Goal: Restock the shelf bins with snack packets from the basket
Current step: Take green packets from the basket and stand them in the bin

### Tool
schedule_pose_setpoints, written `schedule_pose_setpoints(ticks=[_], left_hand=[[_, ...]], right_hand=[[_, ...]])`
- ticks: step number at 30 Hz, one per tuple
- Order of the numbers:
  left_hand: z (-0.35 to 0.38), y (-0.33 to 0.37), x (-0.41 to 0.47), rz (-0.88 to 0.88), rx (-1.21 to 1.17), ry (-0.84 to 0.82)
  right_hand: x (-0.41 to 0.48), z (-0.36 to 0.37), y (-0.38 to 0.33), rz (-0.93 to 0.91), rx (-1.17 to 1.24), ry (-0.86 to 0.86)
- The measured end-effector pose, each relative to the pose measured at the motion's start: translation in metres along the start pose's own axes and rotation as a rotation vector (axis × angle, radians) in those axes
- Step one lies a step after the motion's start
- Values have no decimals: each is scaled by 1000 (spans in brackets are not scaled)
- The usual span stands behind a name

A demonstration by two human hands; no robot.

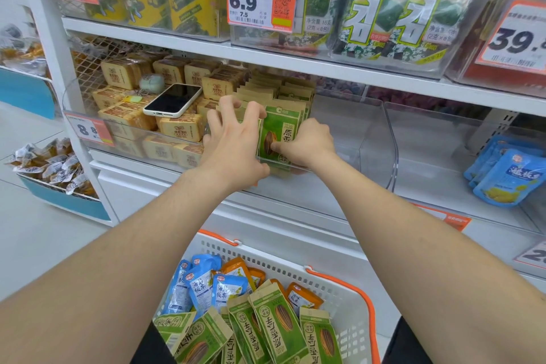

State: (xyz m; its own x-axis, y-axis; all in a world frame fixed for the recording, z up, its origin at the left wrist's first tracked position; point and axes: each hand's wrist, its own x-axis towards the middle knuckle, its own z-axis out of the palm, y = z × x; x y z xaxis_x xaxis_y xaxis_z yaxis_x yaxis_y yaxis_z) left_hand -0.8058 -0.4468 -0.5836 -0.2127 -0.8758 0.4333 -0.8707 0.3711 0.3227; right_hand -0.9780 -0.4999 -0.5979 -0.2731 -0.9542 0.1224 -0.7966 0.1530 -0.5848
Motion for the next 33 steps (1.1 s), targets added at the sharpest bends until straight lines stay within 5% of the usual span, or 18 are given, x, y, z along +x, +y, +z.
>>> schedule_pose_setpoints(ticks=[22, 33], left_hand=[[7, -2, 3, 19, 9, -15], [2, 1, 1, -18, 7, -33]], right_hand=[[6, 7, -10, 41, -175, 75], [0, -3, -10, 124, -174, -54]])
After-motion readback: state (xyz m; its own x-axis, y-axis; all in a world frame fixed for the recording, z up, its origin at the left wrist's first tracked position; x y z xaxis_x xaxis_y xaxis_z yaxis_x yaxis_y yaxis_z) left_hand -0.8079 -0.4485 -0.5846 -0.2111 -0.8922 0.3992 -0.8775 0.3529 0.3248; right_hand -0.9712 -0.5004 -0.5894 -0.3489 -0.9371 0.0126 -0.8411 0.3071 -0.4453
